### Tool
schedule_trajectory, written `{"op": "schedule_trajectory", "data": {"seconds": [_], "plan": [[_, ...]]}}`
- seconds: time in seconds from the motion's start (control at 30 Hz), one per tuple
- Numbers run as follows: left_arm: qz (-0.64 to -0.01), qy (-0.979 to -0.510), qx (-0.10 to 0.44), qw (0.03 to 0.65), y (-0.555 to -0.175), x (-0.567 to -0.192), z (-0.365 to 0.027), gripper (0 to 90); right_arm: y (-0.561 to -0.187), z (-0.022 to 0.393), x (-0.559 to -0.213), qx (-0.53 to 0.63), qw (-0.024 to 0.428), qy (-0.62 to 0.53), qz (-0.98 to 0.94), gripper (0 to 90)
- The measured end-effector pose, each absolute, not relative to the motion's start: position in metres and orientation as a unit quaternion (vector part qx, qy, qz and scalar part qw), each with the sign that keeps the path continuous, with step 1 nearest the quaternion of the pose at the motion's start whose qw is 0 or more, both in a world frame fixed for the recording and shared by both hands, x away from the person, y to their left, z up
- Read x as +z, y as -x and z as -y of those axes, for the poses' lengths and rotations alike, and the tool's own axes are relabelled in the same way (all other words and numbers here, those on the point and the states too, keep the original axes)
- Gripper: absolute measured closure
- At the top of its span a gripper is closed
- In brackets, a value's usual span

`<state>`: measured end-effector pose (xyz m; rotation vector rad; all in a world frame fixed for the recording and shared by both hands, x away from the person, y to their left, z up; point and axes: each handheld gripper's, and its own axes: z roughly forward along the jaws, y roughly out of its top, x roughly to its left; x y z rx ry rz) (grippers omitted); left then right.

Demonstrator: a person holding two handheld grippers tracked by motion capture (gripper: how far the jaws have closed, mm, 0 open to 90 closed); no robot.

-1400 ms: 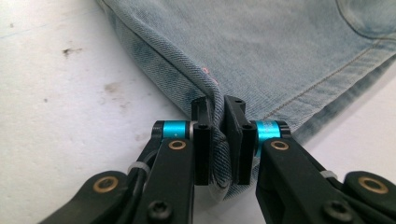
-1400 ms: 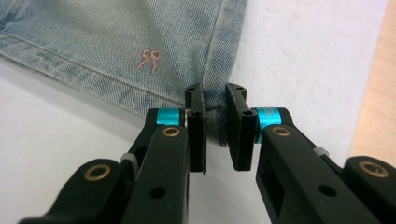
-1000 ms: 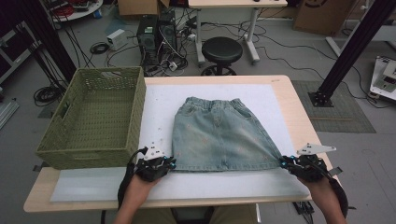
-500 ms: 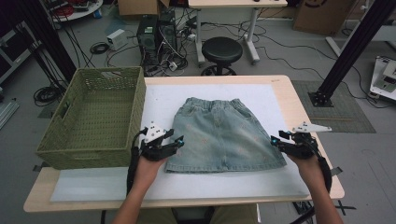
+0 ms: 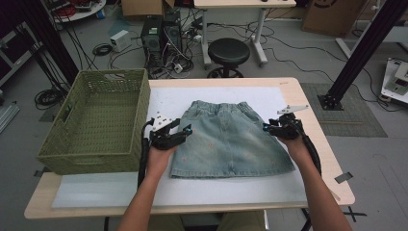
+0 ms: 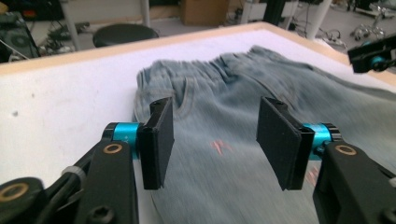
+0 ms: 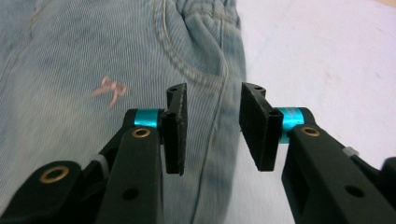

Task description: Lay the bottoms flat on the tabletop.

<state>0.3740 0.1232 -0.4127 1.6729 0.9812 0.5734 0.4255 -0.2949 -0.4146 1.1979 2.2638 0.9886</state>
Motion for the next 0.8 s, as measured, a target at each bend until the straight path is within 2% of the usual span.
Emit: {"op": "schedule_trajectory", "data": {"seconds": [0.07, 0.2, 0.37, 0.47, 0.53, 0.73, 0.8], "plan": [[-0.416, -0.708, 0.236, 0.521, -0.379, -0.413, -0.121, 41.7, -0.437, 0.292, -0.418, 0.365, 0.189, -0.422, -0.808, 60.6], [-0.421, -0.698, 0.241, 0.527, -0.383, -0.407, -0.118, 41.6, -0.452, 0.291, -0.425, 0.371, 0.168, -0.417, -0.812, 56.5], [-0.416, -0.705, 0.24, 0.521, -0.383, -0.406, -0.115, 41.6, -0.451, 0.302, -0.415, 0.378, 0.167, -0.429, -0.803, 45.8], [-0.427, -0.7, 0.232, 0.524, -0.385, -0.407, -0.117, 41.8, -0.45, 0.3, -0.414, 0.377, 0.172, -0.426, -0.804, 35.0], [-0.43, -0.7, 0.231, 0.521, -0.387, -0.408, -0.118, 41.8, -0.452, 0.296, -0.416, 0.367, 0.172, -0.428, -0.808, 31.9], [-0.448, -0.697, 0.219, 0.515, -0.401, -0.41, -0.127, 41.6, -0.457, 0.294, -0.422, 0.368, 0.166, -0.433, -0.806, 33.0], [-0.447, -0.699, 0.221, 0.512, -0.405, -0.407, -0.127, 41.5, -0.459, 0.294, -0.422, 0.377, 0.165, -0.426, -0.805, 40.5]]}}
